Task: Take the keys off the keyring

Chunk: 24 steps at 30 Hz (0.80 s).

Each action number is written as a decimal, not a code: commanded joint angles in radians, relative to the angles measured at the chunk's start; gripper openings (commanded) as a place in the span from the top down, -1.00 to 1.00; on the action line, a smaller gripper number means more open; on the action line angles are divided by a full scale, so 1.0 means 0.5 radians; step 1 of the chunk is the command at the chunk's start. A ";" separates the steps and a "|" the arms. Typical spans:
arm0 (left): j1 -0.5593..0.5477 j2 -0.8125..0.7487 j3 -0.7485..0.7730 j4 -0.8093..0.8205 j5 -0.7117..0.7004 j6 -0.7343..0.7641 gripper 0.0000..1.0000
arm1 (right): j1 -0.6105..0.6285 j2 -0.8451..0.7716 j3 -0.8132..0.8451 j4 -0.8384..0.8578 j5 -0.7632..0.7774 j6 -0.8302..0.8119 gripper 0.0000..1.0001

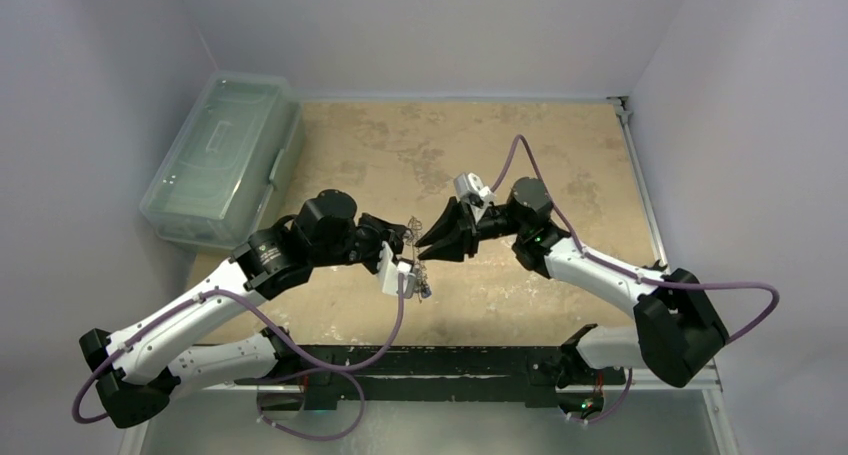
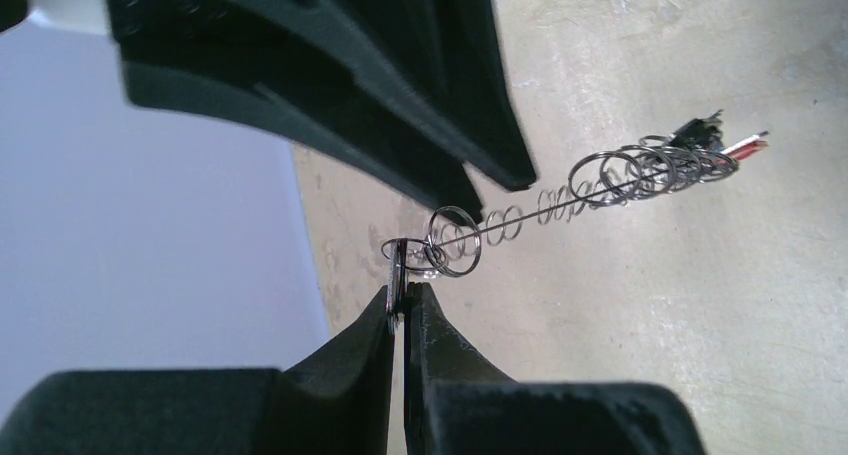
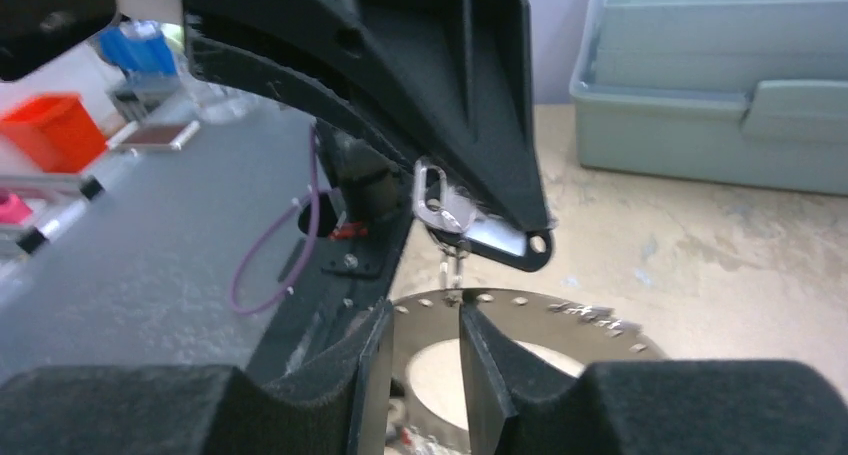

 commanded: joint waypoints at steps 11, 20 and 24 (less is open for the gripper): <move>0.012 -0.085 -0.061 0.233 0.037 -0.084 1.00 | 0.013 -0.028 -0.191 0.828 0.050 0.526 0.43; 0.013 -0.070 -0.033 0.183 0.094 0.008 1.00 | 0.013 -0.044 -0.134 0.494 0.099 0.250 0.26; 0.012 -0.072 -0.032 0.158 0.114 0.034 1.00 | -0.001 -0.052 -0.119 0.447 0.102 0.229 0.26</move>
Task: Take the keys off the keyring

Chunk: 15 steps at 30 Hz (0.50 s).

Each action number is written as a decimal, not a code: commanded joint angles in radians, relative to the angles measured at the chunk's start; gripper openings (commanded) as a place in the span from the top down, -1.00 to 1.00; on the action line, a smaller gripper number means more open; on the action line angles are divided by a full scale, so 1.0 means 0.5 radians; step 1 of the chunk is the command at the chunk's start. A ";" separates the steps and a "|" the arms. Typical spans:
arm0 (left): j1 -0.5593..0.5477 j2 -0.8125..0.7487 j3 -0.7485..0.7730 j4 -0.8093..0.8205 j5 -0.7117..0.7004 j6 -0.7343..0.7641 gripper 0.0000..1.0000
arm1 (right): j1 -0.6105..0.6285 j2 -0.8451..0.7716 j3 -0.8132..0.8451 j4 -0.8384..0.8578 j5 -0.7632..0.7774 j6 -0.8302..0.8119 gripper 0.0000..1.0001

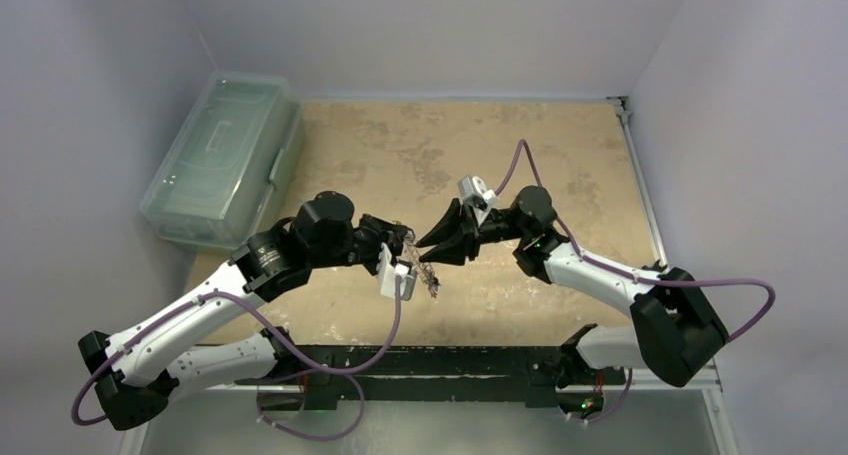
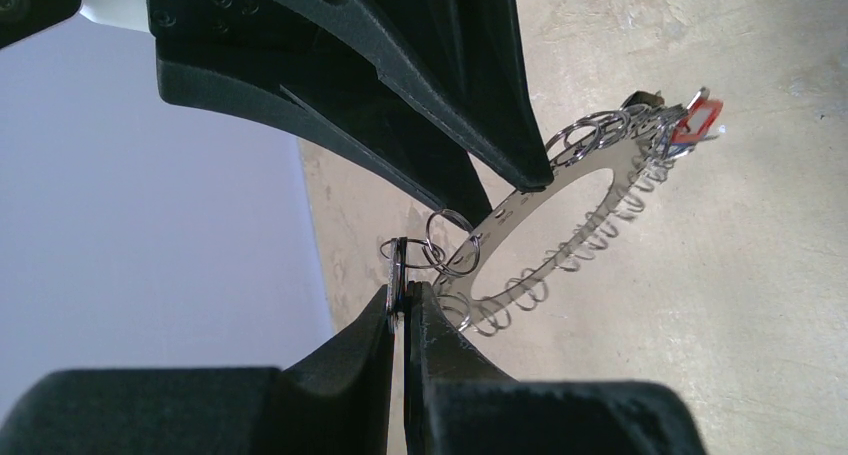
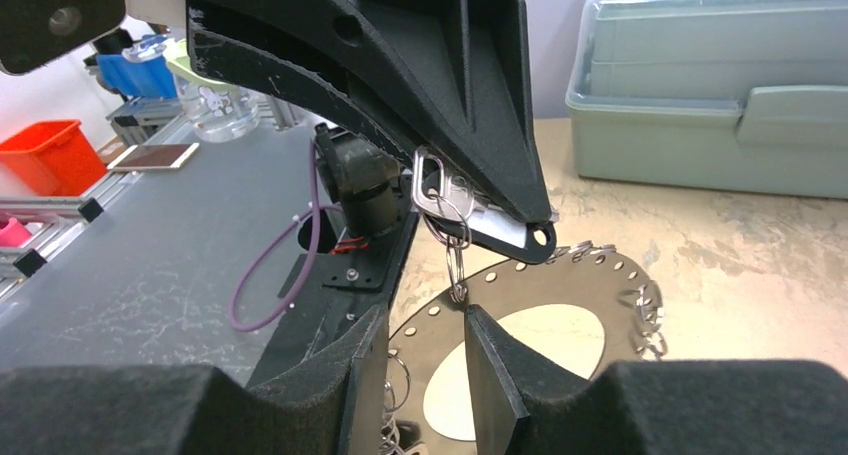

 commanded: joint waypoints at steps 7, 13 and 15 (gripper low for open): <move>0.004 -0.031 0.030 0.037 0.087 0.087 1.00 | -0.022 -0.058 0.117 -0.112 0.068 -0.127 0.26; 0.005 -0.022 0.014 0.060 0.079 0.082 1.00 | -0.020 -0.045 0.099 0.132 0.068 0.062 0.29; 0.004 -0.020 0.010 0.075 0.069 0.077 1.00 | -0.015 -0.042 0.091 0.171 0.057 0.090 0.32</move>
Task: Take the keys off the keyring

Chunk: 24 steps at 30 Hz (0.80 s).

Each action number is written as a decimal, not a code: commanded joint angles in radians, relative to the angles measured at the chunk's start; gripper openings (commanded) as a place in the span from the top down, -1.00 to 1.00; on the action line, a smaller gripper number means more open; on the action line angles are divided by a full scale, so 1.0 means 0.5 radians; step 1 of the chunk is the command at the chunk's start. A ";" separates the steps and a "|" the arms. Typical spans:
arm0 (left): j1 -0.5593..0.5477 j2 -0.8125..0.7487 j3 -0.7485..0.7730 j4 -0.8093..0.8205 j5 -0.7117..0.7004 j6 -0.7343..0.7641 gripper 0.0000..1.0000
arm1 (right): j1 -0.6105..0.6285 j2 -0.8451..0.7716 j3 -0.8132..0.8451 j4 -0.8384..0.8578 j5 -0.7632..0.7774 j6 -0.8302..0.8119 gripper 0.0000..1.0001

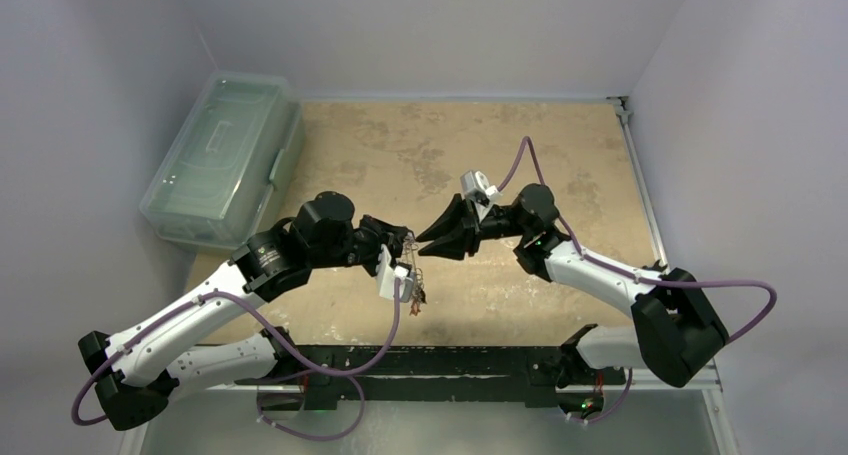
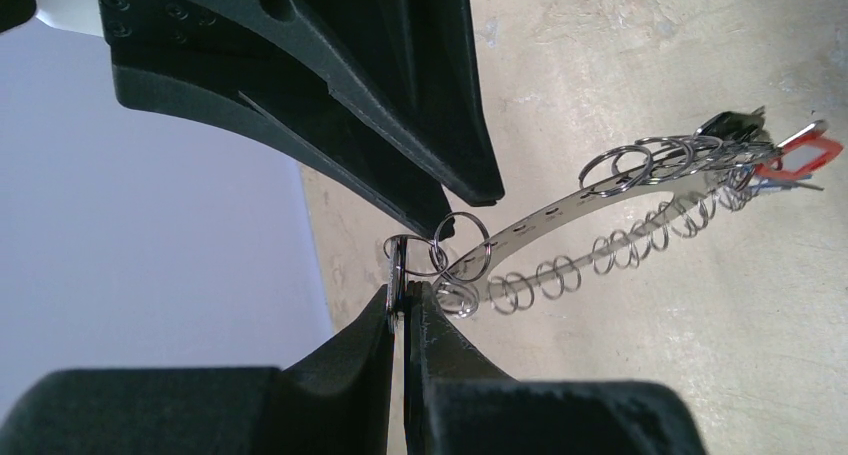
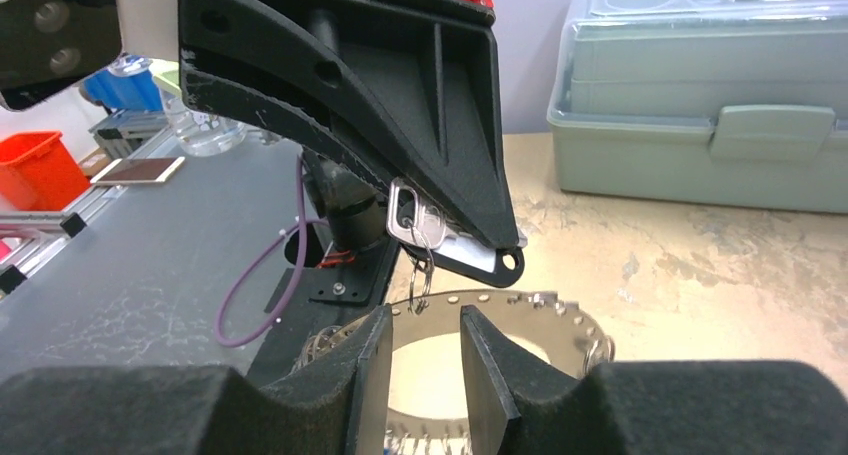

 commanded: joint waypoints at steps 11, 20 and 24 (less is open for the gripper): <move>0.004 0.002 0.032 0.142 0.006 -0.027 1.00 | 0.034 -0.017 0.020 0.195 0.028 0.053 0.45; 0.004 0.019 0.050 0.157 0.003 -0.064 1.00 | 0.039 -0.013 0.021 0.086 0.155 -0.053 0.55; 0.005 0.026 0.056 0.160 -0.009 -0.092 1.00 | 0.042 -0.017 0.033 -0.005 0.190 -0.117 0.68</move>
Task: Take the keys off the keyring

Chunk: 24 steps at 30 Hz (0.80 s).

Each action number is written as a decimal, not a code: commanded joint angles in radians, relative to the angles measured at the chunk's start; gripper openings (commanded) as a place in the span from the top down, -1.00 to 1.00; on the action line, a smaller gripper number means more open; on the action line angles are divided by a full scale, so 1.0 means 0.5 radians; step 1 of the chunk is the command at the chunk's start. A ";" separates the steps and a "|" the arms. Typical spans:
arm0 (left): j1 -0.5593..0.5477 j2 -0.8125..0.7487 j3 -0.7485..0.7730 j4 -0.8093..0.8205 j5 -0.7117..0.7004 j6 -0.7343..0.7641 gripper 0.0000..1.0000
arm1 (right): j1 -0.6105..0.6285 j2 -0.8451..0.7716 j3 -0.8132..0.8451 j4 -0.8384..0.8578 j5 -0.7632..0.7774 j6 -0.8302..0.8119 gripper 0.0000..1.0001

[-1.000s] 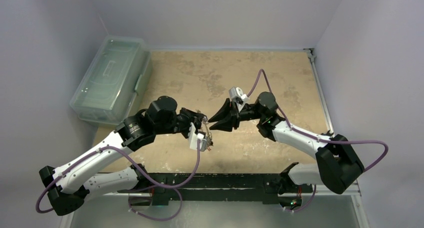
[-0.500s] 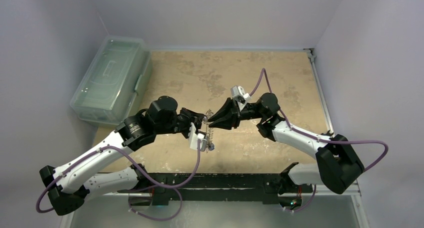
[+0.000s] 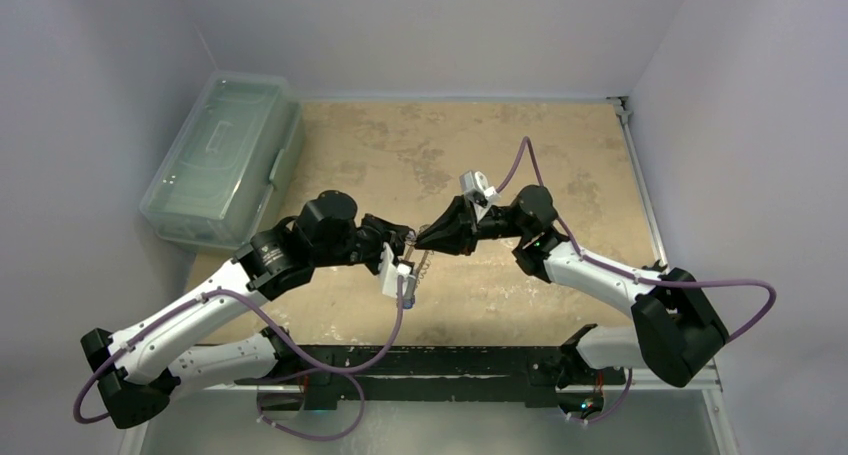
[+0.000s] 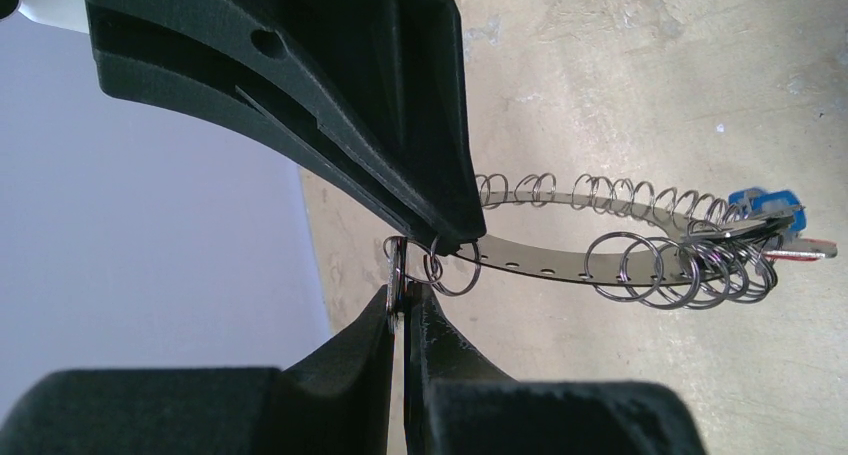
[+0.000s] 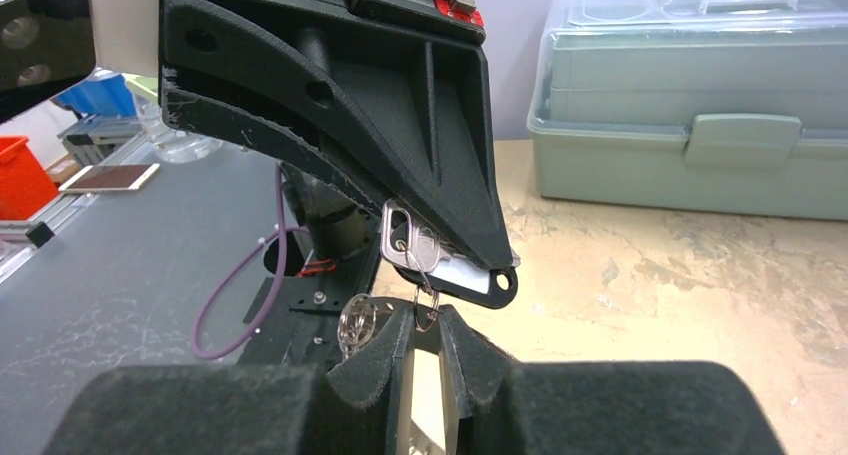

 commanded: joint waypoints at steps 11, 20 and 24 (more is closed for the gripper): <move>0.006 0.006 0.070 0.132 -0.014 -0.075 1.00 | 0.014 -0.020 0.033 -0.063 0.085 -0.108 0.82; 0.007 0.061 0.099 0.065 -0.134 -0.027 1.00 | 0.013 -0.027 0.059 -0.126 0.122 -0.074 1.00; 0.004 0.109 0.134 0.003 -0.175 0.129 1.00 | 0.014 -0.021 0.115 -0.311 0.199 -0.136 1.00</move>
